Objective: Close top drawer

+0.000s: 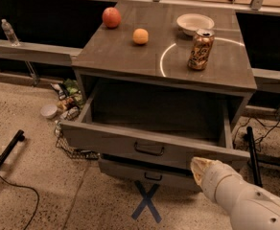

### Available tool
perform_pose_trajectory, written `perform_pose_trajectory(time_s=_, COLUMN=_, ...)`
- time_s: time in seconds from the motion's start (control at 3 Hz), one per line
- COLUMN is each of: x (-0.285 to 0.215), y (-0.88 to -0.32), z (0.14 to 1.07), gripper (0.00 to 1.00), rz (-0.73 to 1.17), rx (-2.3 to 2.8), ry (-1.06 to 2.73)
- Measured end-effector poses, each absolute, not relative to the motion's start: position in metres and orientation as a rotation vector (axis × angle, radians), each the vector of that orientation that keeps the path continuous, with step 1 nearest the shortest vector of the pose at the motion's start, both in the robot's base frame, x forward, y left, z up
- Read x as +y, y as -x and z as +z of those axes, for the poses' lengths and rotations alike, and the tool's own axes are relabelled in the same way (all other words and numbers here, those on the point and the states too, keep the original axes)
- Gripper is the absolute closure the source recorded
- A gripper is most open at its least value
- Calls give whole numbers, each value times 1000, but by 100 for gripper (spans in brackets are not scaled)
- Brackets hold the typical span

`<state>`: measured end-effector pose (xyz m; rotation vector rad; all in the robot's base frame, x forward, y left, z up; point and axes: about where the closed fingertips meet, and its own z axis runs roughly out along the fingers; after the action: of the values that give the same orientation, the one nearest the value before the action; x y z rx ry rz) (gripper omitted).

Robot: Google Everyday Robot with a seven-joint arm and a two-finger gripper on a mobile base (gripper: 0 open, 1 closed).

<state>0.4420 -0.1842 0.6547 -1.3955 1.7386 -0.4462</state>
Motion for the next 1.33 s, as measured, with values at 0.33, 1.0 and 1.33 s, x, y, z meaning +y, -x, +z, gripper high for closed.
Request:
perform_pose_trajectory(time_s=0.33, x=-178, y=-458, z=641, gripper=100, rz=-450, rx=1731, ry=1399)
perform_pose_trajectory(time_s=1.0, x=-168, y=-493, z=630, gripper=100, rz=-487, rx=1704, ry=1392)
perform_pose_trajectory(time_s=1.33, x=-167, y=-514, z=631, gripper=100, rz=-519, rx=1681, ry=1382)
